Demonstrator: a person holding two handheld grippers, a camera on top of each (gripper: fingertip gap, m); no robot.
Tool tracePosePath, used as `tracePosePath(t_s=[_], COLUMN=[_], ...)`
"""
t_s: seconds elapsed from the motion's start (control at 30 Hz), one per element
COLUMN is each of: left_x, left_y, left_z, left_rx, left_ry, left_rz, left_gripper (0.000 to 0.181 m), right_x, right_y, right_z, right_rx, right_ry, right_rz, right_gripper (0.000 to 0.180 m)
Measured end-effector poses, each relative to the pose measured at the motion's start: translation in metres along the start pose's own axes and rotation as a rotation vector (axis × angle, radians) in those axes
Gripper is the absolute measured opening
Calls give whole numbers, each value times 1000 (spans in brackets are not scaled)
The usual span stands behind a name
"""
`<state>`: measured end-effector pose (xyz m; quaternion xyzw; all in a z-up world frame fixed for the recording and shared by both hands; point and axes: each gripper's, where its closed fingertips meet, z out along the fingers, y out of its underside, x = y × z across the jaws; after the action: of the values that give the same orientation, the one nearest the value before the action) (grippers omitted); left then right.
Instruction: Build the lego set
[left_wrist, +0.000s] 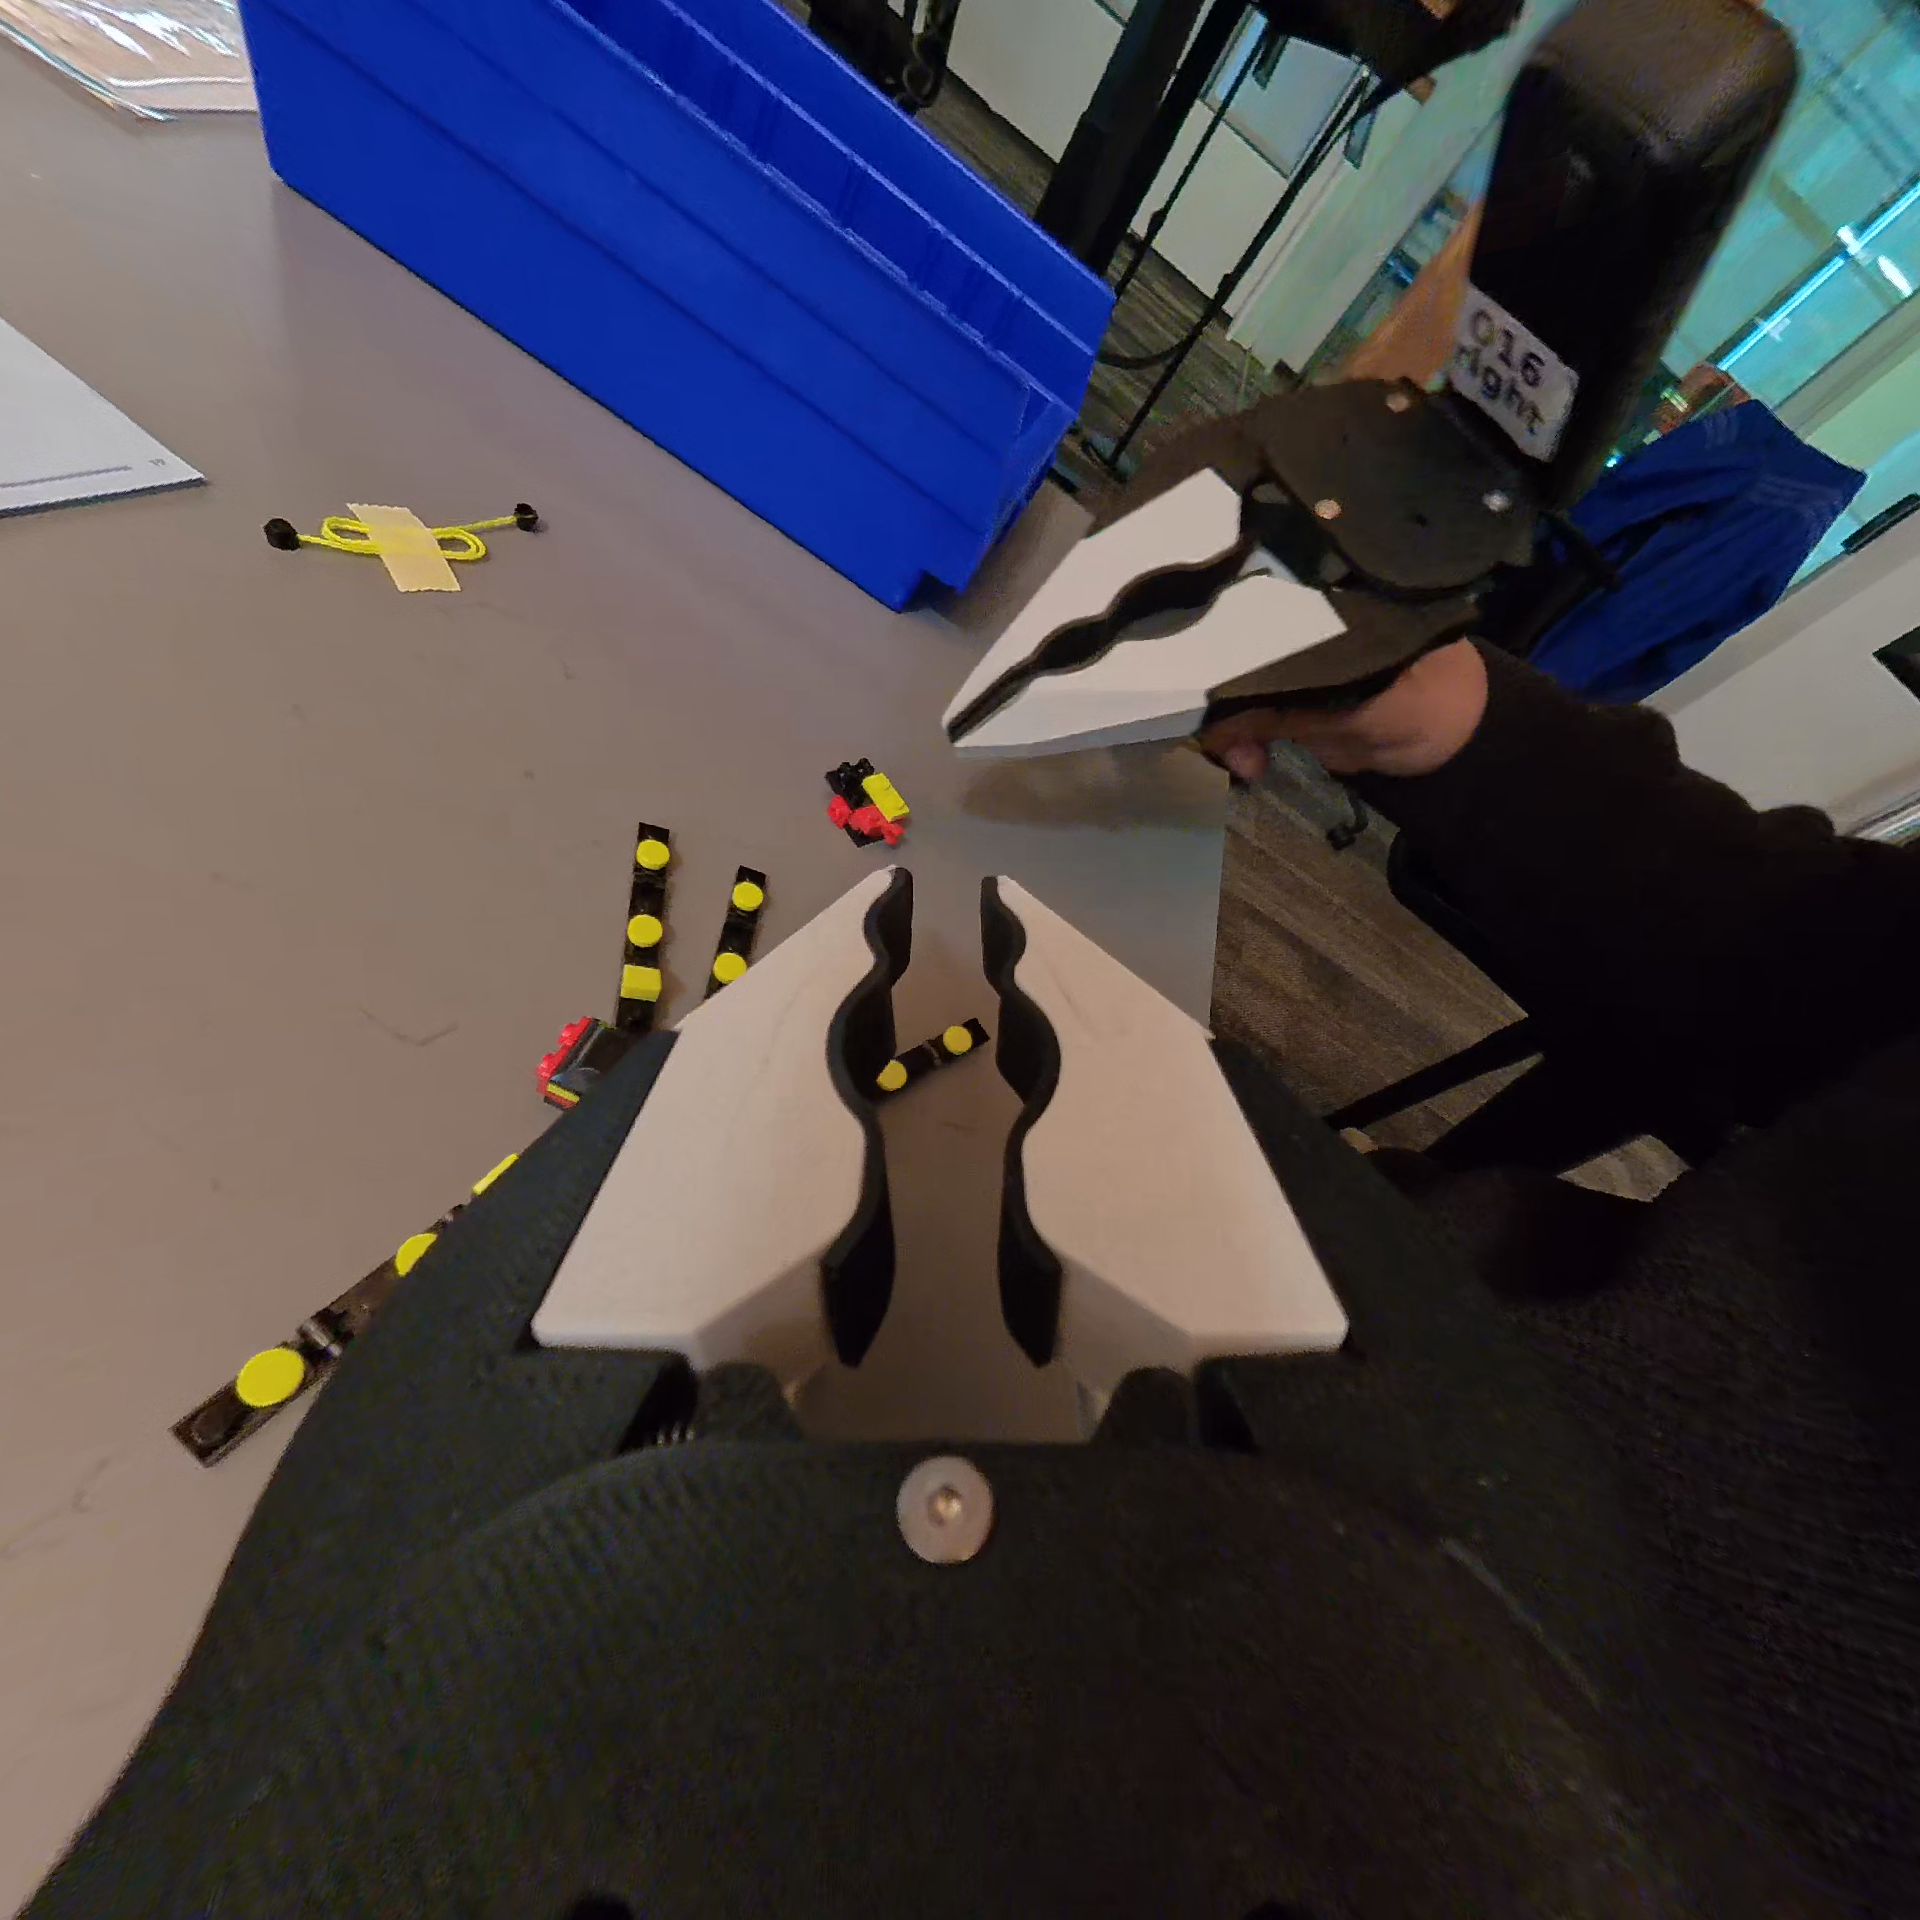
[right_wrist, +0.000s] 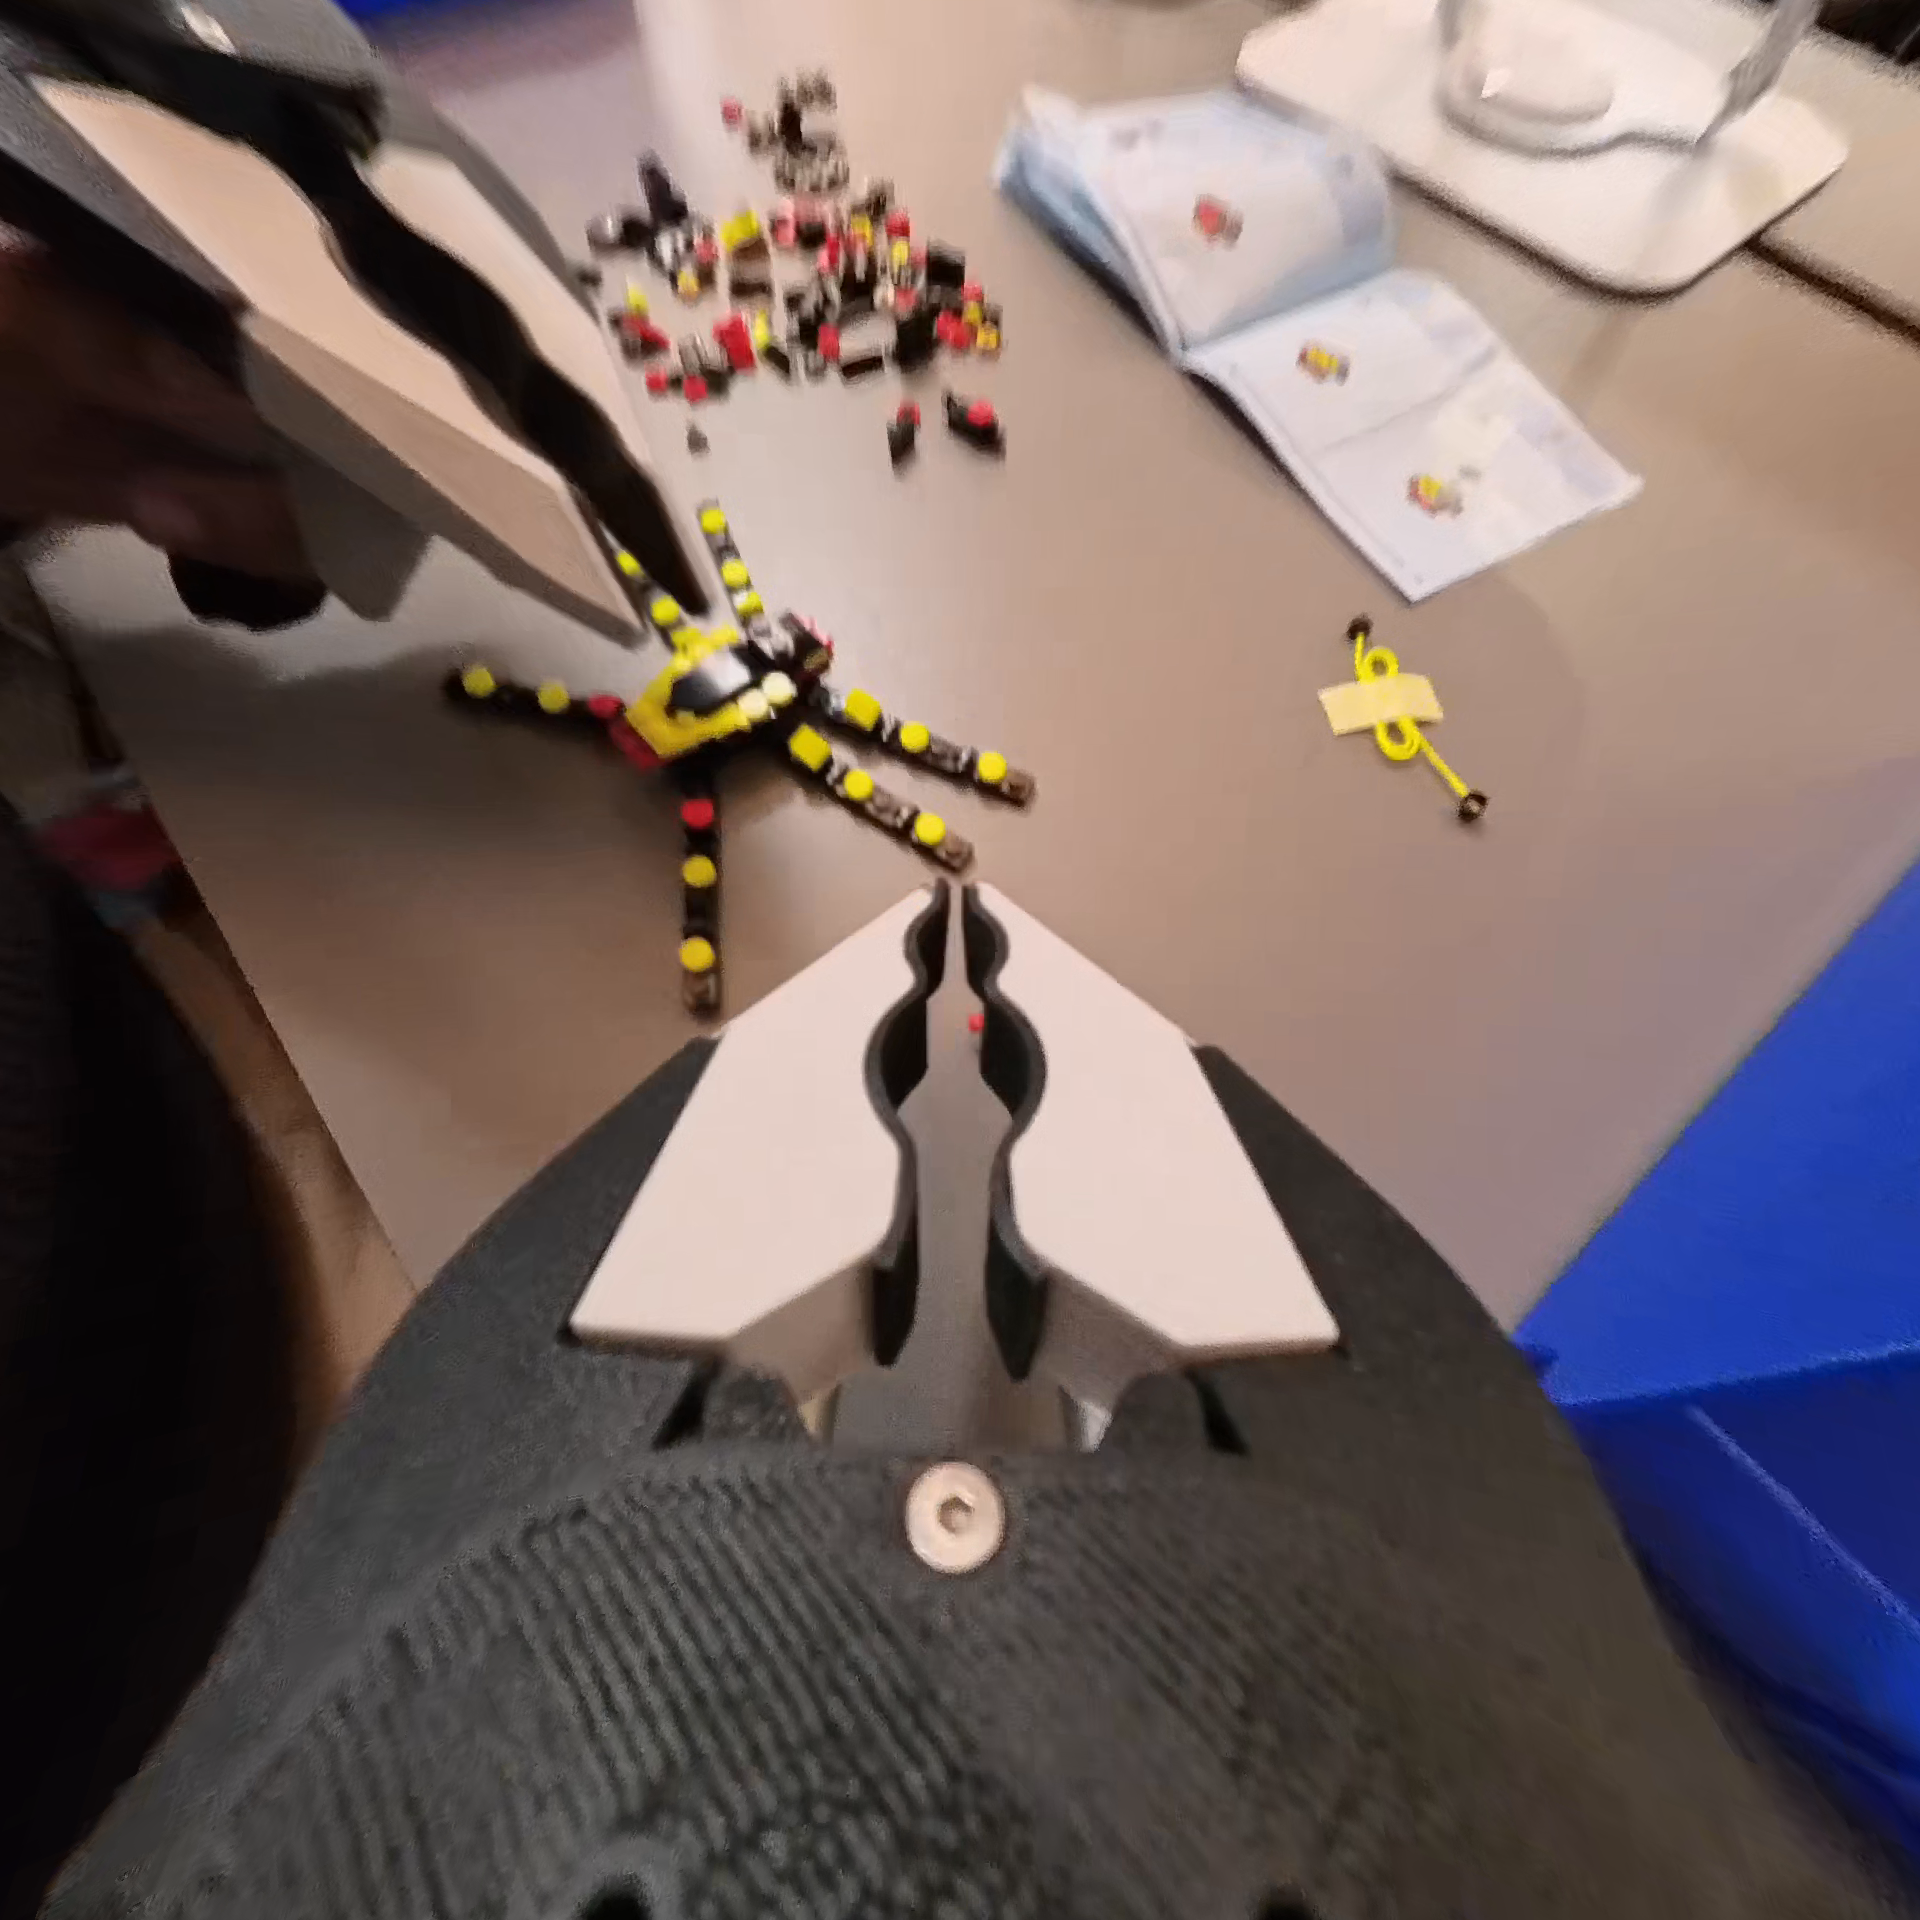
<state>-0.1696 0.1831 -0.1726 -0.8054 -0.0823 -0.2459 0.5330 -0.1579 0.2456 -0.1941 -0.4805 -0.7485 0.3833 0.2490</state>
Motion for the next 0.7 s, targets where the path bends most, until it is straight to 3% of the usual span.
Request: tracePosePath(t_s=[0.1, 0.27, 0.47, 0.7], left_x=[-2, -5, -11, -25], left_y=[0, -2, -5, 1], left_z=[-1, -8, -19, -32], left_rx=[4, 30, 72, 86], left_ry=[3, 5, -24, -73], left_rz=[-19, -57, -85, -126], left_gripper=[11, 11, 8, 9], right_x=[-11, -13, -30, -28], right_y=[-12, -12, -20, -22], right_z=[-1, 0, 4, 21], right_rx=[116, 127, 196, 168], right_ry=[47, 88, -124, -123], right_rz=[6, -109, -10, -78], right_gripper=[11, 10, 15, 14])
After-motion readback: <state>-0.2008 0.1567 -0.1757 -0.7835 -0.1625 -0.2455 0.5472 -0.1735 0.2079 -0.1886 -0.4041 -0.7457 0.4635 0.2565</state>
